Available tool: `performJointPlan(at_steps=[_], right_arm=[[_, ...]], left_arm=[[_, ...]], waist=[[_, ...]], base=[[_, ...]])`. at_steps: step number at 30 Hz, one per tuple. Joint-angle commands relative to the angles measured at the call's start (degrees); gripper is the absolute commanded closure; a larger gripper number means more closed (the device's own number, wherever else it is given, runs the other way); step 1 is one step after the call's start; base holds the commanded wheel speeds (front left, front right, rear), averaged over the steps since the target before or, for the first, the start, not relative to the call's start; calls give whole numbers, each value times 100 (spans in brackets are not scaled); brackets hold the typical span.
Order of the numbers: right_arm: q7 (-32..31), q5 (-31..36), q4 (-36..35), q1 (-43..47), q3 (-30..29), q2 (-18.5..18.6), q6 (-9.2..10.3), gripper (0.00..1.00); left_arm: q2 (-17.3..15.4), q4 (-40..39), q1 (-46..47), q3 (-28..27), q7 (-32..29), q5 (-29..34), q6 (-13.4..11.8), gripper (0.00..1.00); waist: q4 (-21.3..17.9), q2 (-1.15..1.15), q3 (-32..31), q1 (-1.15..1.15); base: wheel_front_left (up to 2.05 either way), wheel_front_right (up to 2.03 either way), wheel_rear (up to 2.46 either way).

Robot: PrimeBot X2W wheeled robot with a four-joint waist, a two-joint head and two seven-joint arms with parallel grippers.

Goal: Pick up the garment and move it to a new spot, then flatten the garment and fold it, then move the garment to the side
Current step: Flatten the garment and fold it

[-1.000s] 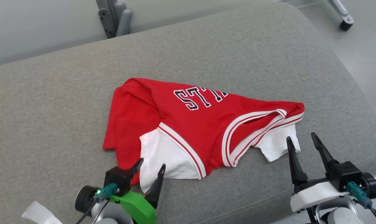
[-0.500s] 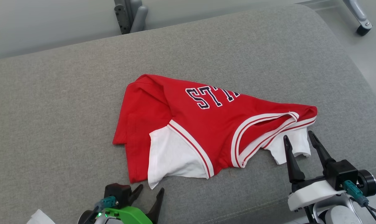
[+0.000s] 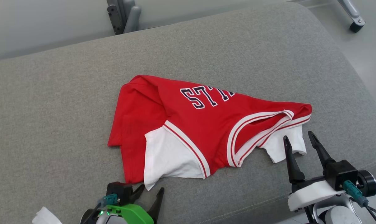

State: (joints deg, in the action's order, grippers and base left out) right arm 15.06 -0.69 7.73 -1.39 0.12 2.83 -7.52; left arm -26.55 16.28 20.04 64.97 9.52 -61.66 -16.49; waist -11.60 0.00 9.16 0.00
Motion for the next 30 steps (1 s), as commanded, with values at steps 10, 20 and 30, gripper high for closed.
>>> performJointPlan(at_steps=[10, 20, 30], right_arm=[[17, 23, 23, 49, 23, 14, 6, 0], [17, -9, -8, 3, -19, 13, 6, 0], [17, -276, -47, -370, 258, 14, 6, 0]], left_arm=[[156, 227, 179, 81, -40, -13, 227, 100], [-176, -1449, 673, -27, -523, -231, 766, 100], [-329, -1862, 3203, -1129, -1839, -707, 998, 100]], waist=[[-2, 0, -48, 0], [-8, 0, 27, 0], [-252, 0, 543, 0]], base=[[0, 0, 0], [0, 0, 0], [0, 0, 0]])
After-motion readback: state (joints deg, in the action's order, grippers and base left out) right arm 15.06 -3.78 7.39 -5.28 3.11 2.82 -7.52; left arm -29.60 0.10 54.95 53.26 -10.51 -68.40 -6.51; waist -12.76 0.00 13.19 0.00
